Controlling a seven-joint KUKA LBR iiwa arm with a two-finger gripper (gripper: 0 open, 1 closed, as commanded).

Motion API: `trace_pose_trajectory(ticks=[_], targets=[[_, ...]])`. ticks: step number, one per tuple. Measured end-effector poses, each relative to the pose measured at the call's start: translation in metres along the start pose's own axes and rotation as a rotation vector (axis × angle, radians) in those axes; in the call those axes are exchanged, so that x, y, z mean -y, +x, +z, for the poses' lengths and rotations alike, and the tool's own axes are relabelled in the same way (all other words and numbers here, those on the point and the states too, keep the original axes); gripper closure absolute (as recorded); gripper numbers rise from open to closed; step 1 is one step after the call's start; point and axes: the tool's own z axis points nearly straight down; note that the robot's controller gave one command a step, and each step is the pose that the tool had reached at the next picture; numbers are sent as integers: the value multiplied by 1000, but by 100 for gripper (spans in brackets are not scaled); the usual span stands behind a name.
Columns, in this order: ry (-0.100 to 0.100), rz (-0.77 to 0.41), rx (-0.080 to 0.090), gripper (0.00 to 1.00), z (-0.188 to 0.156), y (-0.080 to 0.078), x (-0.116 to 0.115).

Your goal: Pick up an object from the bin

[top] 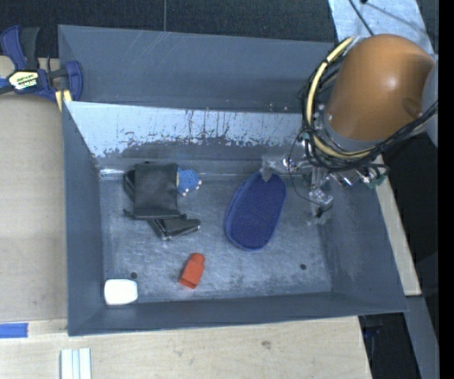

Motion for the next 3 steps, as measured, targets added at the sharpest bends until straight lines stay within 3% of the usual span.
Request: trace_pose_trajectory(ticks=[1,2,3], targets=[[-11,-448,-7,0,100,-17,-26],[-16,-498,-11,0,129,-48,-3],[-14,-497,-10,100,125,-49,-3]])
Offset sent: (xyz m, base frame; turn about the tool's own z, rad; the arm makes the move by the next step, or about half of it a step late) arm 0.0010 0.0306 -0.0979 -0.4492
